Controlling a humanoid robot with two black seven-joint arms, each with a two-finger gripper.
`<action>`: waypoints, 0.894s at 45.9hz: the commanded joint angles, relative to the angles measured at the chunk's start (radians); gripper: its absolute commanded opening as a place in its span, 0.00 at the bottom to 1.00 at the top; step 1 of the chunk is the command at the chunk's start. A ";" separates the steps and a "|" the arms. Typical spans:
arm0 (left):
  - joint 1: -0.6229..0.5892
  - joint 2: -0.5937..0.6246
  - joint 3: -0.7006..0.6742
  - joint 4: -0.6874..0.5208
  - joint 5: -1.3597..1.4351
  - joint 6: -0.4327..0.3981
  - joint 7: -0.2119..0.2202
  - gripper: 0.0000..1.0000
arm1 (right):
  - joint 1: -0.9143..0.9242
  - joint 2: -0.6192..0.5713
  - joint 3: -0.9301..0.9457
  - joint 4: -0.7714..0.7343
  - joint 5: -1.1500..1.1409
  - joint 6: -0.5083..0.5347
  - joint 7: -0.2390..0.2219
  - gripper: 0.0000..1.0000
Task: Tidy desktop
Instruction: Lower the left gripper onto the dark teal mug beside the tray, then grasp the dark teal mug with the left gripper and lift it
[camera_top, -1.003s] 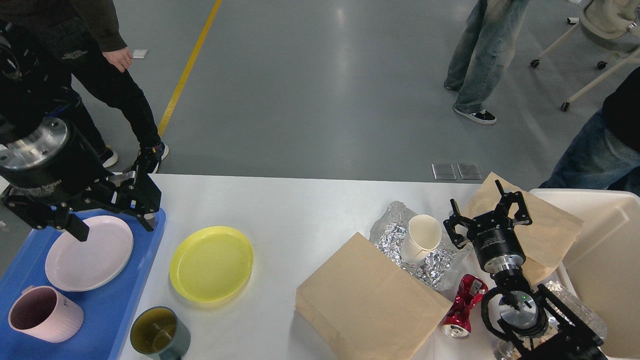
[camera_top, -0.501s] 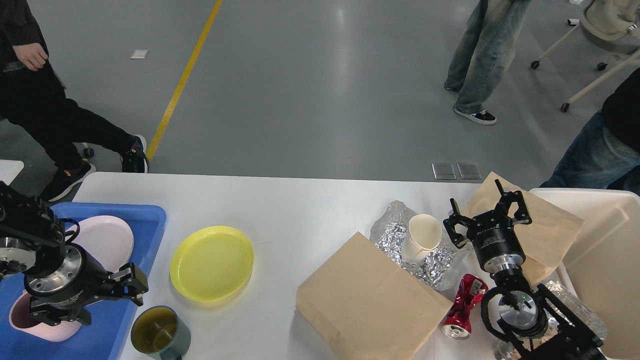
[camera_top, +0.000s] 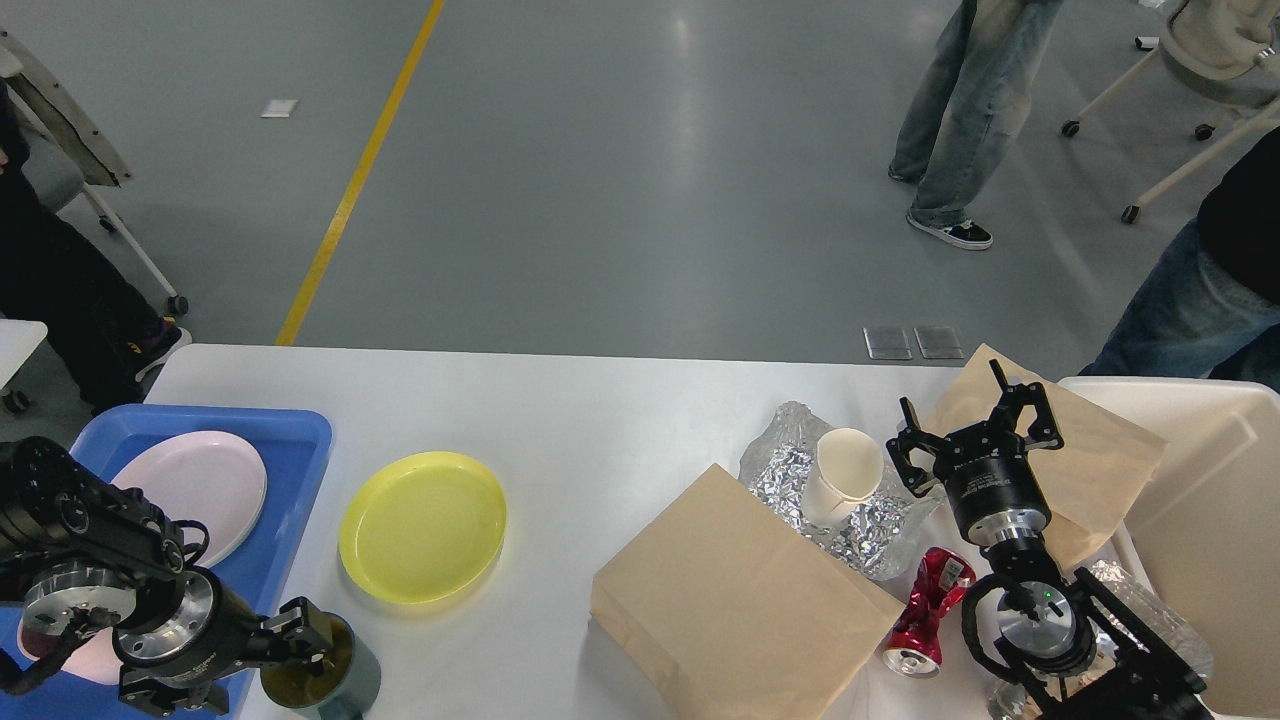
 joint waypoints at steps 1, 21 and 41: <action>0.038 -0.015 -0.021 0.024 0.000 0.025 0.001 0.86 | 0.000 0.000 0.000 0.000 0.000 0.000 0.000 1.00; 0.120 -0.038 -0.054 0.057 0.002 0.085 0.008 0.47 | 0.000 0.000 0.000 0.000 0.000 0.000 0.000 1.00; 0.129 -0.046 -0.068 0.068 0.008 0.080 0.012 0.18 | 0.000 0.000 0.000 -0.002 0.000 0.000 0.000 1.00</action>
